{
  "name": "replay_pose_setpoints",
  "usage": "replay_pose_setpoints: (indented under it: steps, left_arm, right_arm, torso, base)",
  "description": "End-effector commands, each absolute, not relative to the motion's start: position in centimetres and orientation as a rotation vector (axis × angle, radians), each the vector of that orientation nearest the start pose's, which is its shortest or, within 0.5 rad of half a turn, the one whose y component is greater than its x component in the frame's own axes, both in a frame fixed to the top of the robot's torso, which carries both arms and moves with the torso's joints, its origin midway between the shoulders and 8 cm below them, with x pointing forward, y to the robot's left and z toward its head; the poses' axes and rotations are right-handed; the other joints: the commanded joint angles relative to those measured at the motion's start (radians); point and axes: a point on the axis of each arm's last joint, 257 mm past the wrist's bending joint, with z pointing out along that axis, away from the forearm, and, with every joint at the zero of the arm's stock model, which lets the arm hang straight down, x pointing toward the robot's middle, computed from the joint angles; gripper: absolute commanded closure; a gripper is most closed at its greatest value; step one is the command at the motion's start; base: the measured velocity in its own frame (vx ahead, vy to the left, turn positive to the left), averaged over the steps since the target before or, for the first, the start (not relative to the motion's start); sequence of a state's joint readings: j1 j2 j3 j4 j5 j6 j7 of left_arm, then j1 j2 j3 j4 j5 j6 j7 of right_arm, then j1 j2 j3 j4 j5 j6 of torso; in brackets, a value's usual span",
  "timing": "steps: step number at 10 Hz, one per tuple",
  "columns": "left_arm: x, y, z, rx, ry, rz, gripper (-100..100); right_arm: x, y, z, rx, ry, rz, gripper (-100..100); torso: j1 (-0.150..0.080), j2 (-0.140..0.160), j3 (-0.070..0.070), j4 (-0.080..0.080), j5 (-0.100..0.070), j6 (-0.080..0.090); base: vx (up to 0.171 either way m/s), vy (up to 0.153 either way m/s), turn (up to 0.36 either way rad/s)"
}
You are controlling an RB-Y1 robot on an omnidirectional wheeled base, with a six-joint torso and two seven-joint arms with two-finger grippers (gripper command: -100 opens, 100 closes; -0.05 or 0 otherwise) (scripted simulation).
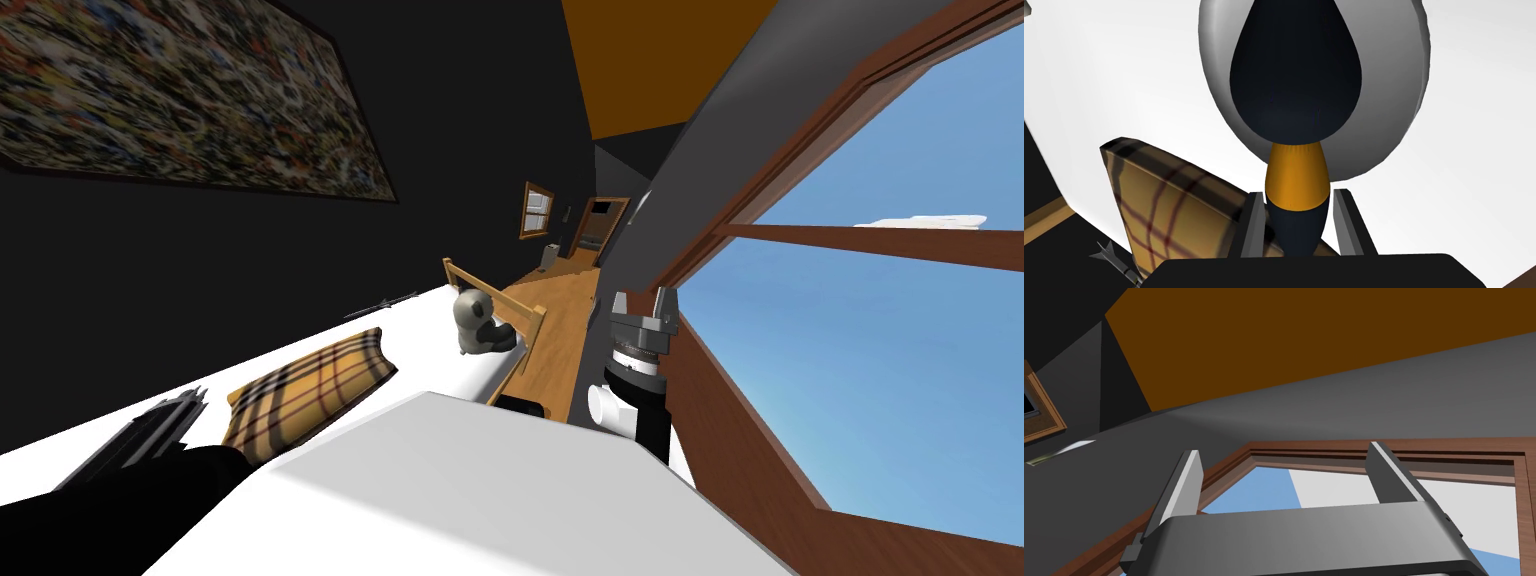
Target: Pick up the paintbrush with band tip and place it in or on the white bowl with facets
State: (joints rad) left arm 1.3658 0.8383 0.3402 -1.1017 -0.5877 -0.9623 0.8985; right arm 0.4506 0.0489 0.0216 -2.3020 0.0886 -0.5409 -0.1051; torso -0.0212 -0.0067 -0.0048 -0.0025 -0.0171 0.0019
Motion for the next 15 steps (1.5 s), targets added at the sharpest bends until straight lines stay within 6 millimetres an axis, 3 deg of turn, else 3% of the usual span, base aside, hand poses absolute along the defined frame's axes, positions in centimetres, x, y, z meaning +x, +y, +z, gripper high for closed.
replay_pose_setpoints:
  steps: [1, 2, 3, 7, 8, 9, 11, 12, 13, 15]
  left_arm:
    - [-17.4, 55.4, -33.9, -1.731, 2.210, -0.430, 100]
    - [-17.1, 56.4, -33.9, -1.731, 2.193, -0.404, 100]
    - [-17.1, 56.2, -34.0, -1.731, 2.196, -0.413, -100]
    - [-17.1, 56.2, -34.0, -1.731, 2.196, -0.413, -100]
    - [-17.1, 56.2, -34.0, -1.731, 2.196, -0.413, 0]
    - [-16.6, 56.4, -32.6, -1.729, 2.200, -0.432, -100]
    - [-16.1, 56.6, -31.2, -1.727, 2.208, -0.453, -100]
    - [-16.2, 56.6, -31.5, -1.725, 2.207, -0.445, -100]
    - [-16.1, 56.6, -31.5, -1.727, 2.206, -0.448, 0]
    - [-16.1, 56.6, -31.5, -1.727, 2.206, -0.447, 0]
  right_arm:
    - [33.6, -25.8, 5.7, 0.589, 0.525, 1.406, 0]
    - [33.6, -25.8, 5.7, 0.589, 0.525, 1.406, 0]
    - [33.6, -25.8, 5.7, 0.589, 0.525, 1.406, 0]
    - [33.6, -25.8, 5.7, 0.589, 0.525, 1.406, 0]
    - [33.6, -25.8, 5.7, 0.589, 0.525, 1.406, 0]
    - [33.6, -25.8, 5.7, 0.589, 0.525, 1.406, 0]
    - [33.6, -25.8, 5.7, 0.589, 0.525, 1.406, 0]
    - [33.6, -25.8, 5.7, 0.589, 0.525, 1.406, 0]
    - [33.6, -25.8, 5.7, 0.589, 0.525, 1.406, 0]
    - [33.6, -25.8, 5.7, 0.589, 0.525, 1.406, 0]
  torso:
    - [0.000, 0.000, 0.000, 0.000, 0.000, 0.000]
    - [0.002, 0.001, 0.001, 0.000, 0.000, 0.000]
    - [0.003, 0.002, 0.001, 0.000, 0.000, 0.001]
    - [0.004, 0.003, 0.002, 0.000, 0.000, 0.001]
    - [0.004, 0.003, 0.002, 0.000, 0.000, 0.001]
    - [0.004, 0.003, 0.002, 0.000, 0.000, 0.001]
    - [0.005, 0.004, 0.002, 0.001, 0.000, 0.001]
    - [0.005, 0.004, 0.002, 0.001, 0.000, 0.001]
    - [0.005, 0.004, 0.002, 0.001, 0.000, 0.001]
    - [0.004, 0.003, 0.002, 0.001, 0.000, 0.001]
  base:
    - [0.020, -0.010, -0.036]
    - [0.004, -0.001, -0.012]
    - [0.000, 0.000, 0.000]
    - [0.000, 0.000, 0.000]
    - [0.000, 0.000, 0.000]
    - [-0.009, 0.012, 0.058]
    - [-0.015, 0.021, 0.050]
    - [-0.007, 0.010, 0.005]
    - [0.000, 0.000, 0.000]
    - [0.000, 0.000, 0.000]
